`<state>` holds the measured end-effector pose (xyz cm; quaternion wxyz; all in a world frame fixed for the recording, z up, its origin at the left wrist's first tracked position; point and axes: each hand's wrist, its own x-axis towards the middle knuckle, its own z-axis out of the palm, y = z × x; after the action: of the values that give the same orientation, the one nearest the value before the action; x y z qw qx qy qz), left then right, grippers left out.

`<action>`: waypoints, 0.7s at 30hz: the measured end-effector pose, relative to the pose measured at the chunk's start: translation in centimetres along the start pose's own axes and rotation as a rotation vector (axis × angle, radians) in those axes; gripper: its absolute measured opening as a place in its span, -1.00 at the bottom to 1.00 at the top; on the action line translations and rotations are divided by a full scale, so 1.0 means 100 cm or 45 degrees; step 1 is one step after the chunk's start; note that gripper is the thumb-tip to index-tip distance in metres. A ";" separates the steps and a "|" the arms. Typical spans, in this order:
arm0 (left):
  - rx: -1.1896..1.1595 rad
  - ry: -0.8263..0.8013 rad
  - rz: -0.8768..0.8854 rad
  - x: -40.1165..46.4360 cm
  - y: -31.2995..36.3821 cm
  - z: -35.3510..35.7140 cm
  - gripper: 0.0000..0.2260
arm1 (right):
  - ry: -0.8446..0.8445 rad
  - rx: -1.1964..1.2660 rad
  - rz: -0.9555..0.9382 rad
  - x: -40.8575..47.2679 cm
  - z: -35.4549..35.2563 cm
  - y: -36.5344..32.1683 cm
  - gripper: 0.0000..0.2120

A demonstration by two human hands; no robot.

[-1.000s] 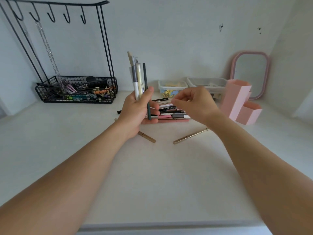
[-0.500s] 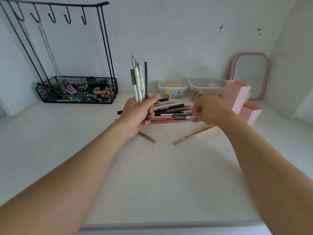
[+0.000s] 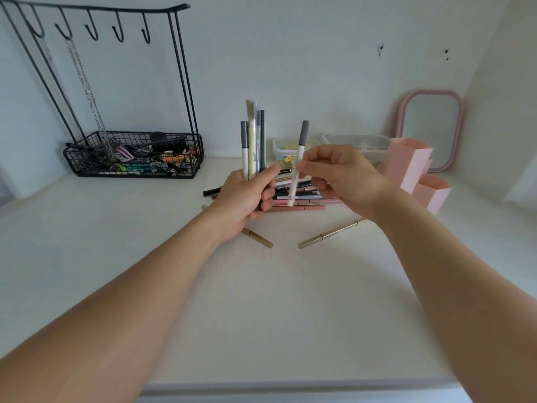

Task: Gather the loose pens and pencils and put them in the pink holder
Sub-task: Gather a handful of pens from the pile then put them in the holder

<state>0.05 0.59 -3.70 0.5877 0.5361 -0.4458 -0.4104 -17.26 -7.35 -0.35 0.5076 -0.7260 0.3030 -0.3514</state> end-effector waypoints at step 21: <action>0.285 -0.136 0.087 0.000 -0.008 0.005 -0.88 | -0.113 0.221 -0.009 -0.012 0.032 0.002 -0.80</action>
<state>-0.45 0.38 -4.53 0.5133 0.5602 -0.5375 -0.3657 -15.35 -4.72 -1.53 0.5803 -0.6951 0.2461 -0.3458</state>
